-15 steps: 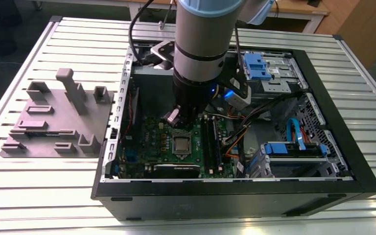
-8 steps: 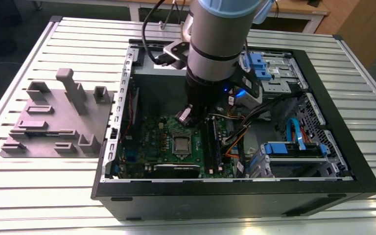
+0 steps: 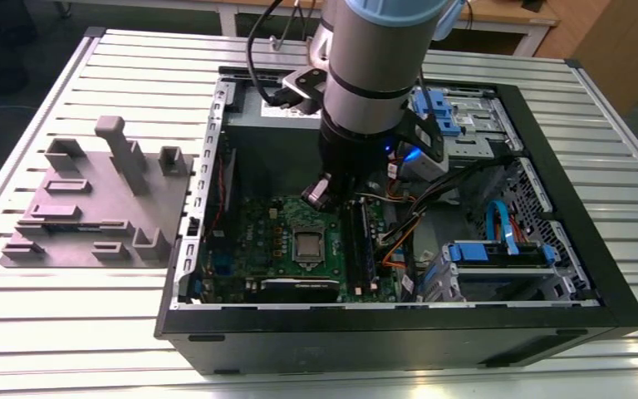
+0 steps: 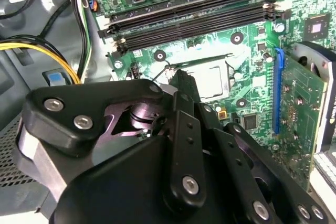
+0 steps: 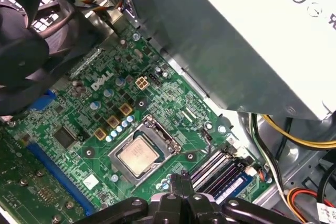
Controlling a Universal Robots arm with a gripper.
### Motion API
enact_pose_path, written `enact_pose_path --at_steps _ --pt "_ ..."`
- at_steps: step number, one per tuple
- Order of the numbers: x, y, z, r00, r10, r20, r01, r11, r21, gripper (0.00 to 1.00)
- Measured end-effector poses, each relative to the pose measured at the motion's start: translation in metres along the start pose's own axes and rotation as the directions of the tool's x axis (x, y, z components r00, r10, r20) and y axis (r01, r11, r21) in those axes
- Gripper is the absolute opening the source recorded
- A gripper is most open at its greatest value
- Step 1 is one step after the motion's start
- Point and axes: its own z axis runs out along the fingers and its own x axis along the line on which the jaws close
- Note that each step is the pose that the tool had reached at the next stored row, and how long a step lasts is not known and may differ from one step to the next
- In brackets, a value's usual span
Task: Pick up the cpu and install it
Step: 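Install the first cpu locking lever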
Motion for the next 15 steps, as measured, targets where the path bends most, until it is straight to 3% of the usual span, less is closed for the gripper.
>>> enact_pose_path --at_steps 15 --pt "-0.0242 0.0015 0.0009 1.0000 0.000 -0.0001 0.000 1.0000 0.0000 0.10"
